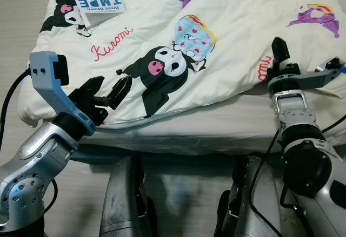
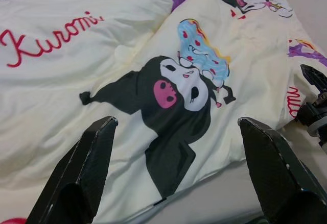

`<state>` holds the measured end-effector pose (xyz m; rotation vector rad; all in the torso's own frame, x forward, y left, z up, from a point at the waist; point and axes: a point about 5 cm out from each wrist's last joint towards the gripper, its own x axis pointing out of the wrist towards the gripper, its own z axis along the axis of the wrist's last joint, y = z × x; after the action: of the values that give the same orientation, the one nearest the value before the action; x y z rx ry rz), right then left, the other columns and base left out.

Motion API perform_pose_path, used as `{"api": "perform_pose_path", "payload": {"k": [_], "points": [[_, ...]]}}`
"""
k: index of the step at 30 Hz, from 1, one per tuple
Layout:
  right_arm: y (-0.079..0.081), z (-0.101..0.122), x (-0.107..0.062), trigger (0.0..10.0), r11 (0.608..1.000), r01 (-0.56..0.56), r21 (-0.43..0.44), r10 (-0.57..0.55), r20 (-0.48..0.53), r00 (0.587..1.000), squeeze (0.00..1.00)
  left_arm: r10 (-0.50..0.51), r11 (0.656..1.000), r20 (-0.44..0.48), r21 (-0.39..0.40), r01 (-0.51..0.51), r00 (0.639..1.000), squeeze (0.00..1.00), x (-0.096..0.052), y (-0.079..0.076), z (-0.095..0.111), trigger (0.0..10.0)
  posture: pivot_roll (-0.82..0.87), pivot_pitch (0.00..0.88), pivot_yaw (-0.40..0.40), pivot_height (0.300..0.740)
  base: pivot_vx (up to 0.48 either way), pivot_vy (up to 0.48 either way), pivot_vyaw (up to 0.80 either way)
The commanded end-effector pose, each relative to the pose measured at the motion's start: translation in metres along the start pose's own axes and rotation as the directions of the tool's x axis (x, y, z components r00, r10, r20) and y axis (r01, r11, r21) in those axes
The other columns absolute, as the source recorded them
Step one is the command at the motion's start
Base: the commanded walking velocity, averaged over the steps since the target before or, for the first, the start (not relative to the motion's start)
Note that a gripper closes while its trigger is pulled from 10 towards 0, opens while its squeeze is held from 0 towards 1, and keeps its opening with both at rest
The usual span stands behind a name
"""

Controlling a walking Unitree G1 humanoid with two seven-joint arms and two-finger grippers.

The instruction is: Clean up the room

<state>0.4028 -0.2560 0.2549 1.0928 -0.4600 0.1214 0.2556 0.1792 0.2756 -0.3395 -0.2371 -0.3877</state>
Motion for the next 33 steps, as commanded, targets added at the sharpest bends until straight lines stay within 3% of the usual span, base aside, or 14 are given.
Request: {"api": "perform_pose_path", "payload": {"k": [1,4,5,11,12,20,23,29,31,32,33], "points": [[0.004,-0.002,0.003,10.0,1.0,0.0,-0.011,0.0,-0.011,1.0,0.0,0.001,1.0,-0.021,0.014,-0.001,1.0,0.0,-0.006,-0.001,0.001,10.0,0.28,0.581,0.154,0.482,0.0,0.0,0.0],[0.006,-0.001,0.006,10.0,0.999,0.016,-0.047,-0.017,-0.013,1.0,0.0,0.003,1.0,-0.025,0.01,-0.002,1.0,0.0,-0.007,-0.002,0.003,10.0,0.28,0.584,0.154,0.482,0.0,0.0,0.0],[0.006,0.0,0.006,10.0,0.995,0.04,-0.094,-0.042,-0.019,0.999,0.0,0.004,1.0,-0.028,0.011,-0.004,1.0,0.0,-0.008,-0.002,0.003,10.0,0.29,0.588,0.155,0.482,0.0,0.0,0.0],[0.005,0.0,0.006,10.0,0.991,0.054,-0.126,-0.057,-0.021,0.998,0.0,0.006,1.0,-0.032,0.011,-0.005,0.999,0.0,-0.008,-0.002,0.003,10.0,0.29,0.588,0.155,0.482,0.0,0.0,0.0],[0.004,0.003,0.006,0.0,0.986,0.073,-0.147,-0.075,-0.007,0.997,0.0,0.008,1.0,-0.036,0.011,-0.007,0.999,0.0,-0.009,-0.001,0.003,10.0,0.29,0.59,0.156,0.482,0.0,0.0,0.0],[0.0,0.015,0.004,0.0,0.976,0.102,-0.191,-0.097,0.033,0.995,0.0,0.009,1.0,-0.04,0.006,-0.008,0.999,0.0,-0.009,-0.002,0.003,10.0,0.28,0.588,0.155,0.482,0.0,0.0,0.0],[-0.004,0.035,0.001,0.0,0.967,0.112,-0.227,-0.093,0.09,0.992,0.0,0.006,1.0,-0.041,0.002,-0.006,0.999,0.0,-0.007,-0.002,0.003,10.0,0.26,0.58,0.159,0.482,0.0,0.0,0.0],[-0.007,0.05,-0.002,0.0,0.957,0.127,-0.261,-0.096,0.131,0.987,0.0,0.004,1.0,-0.04,0.0,-0.004,0.999,0.0,-0.005,-0.002,0.003,10.0,0.24,0.572,0.149,0.482,0.0,0.0,0.0],[-0.015,0.058,-0.008,0.0,0.943,0.163,-0.29,-0.121,0.157,0.98,0.0,0.005,1.0,-0.036,-0.003,-0.005,0.999,0.0,-0.004,-0.003,0.002,10.0,0.22,0.564,0.137,0.482,0.0,0.0,0.0],[-0.027,0.066,-0.018,0.0,0.919,0.208,-0.335,-0.154,0.181,0.971,0.0,0.006,1.0,-0.029,-0.007,-0.006,1.0,0.0,-0.003,-0.004,0.001,10.0,0.2,0.552,0.127,0.482,0.0,0.0,0.0],[-0.027,0.066,-0.018,0.0,0.919,0.208,-0.335,-0.154,0.181,0.971,0.0,0.006,1.0,-0.029,-0.007,-0.006,1.0,0.0,-0.003,-0.004,0.001,10.0,0.2,0.552,0.127,0.482,0.0,0.0,0.0]]}}
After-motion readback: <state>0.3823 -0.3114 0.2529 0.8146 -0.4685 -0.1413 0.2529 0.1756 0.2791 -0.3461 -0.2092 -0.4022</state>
